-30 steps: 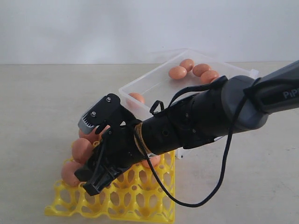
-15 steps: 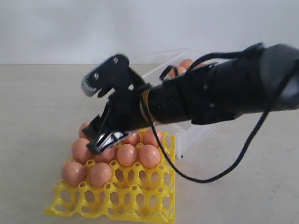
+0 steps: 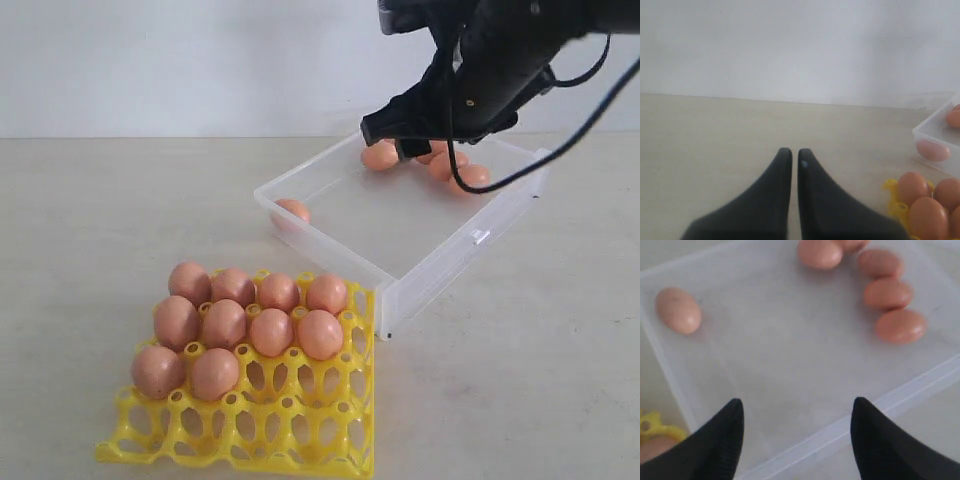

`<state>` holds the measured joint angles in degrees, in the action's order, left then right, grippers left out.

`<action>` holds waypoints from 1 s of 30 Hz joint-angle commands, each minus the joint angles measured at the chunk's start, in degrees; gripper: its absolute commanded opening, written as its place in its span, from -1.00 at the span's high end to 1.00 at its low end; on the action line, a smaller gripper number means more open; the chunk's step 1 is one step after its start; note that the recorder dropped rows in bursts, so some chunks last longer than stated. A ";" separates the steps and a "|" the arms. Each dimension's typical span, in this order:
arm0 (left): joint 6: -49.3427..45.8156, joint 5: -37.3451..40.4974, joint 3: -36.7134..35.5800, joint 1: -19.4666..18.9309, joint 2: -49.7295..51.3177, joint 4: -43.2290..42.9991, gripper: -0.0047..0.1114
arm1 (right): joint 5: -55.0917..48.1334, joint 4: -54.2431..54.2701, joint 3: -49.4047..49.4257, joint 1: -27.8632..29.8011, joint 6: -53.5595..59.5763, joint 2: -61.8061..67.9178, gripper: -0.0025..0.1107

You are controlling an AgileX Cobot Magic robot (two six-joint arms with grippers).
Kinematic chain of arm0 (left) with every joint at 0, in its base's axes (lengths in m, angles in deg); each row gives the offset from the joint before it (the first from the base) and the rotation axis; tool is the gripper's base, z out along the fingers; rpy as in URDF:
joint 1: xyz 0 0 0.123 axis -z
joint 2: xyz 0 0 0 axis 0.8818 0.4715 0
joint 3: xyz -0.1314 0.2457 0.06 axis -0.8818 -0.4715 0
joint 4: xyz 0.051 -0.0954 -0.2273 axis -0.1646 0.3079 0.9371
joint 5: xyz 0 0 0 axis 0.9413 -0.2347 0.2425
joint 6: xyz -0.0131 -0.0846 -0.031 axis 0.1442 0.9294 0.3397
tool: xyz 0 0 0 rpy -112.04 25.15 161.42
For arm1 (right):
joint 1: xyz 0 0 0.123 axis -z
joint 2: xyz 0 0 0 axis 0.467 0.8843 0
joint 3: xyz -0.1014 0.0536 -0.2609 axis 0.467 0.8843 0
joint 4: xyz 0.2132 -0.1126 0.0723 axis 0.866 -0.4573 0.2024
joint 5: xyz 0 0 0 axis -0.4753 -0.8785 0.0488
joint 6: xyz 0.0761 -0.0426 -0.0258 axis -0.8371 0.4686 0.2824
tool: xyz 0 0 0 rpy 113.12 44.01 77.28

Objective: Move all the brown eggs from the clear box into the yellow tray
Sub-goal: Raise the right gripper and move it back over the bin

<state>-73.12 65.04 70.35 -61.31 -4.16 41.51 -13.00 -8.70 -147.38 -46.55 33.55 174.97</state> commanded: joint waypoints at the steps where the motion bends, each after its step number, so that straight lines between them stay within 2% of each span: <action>1: -0.03 -0.26 -0.15 -0.32 -0.20 0.05 0.85 | -16.66 34.30 -14.79 6.49 23.08 11.28 0.10; 4: -0.03 -0.26 -0.15 -0.32 -0.20 0.05 0.85 | -17.76 35.86 -22.38 7.01 24.60 17.17 0.10; 8: -0.03 -0.26 -0.15 -0.32 -0.20 0.05 0.85 | -11.28 30.90 -28.62 7.01 24.60 21.07 0.10; 11: -0.03 -0.26 -0.15 -0.32 -0.20 0.05 0.85 | -2.01 26.93 -29.21 7.01 24.68 20.91 0.10; 14: -0.03 -0.26 -0.15 -0.32 -0.20 0.05 0.85 | 2.42 23.01 -29.21 7.01 23.71 20.67 0.10; 18: -0.03 -0.26 -0.15 -0.32 -0.20 0.05 0.85 | 1.30 17.71 -29.21 7.27 20.21 21.63 0.10; 23: -0.03 -0.26 -0.15 -0.32 -0.20 0.05 0.85 | -6.08 8.77 -29.21 9.63 14.08 23.69 0.10; 26: -0.03 -0.26 -0.15 -0.32 -0.20 0.05 0.85 | -8.21 8.36 -29.21 12.14 12.97 24.24 0.10; 30: -0.03 -0.26 -0.15 -0.32 -0.20 0.05 0.85 | -6.65 13.29 -29.21 15.87 12.04 24.37 0.10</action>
<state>-73.12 65.04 70.35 -61.31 -4.16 41.51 -20.68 1.49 -176.33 -33.00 46.51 199.76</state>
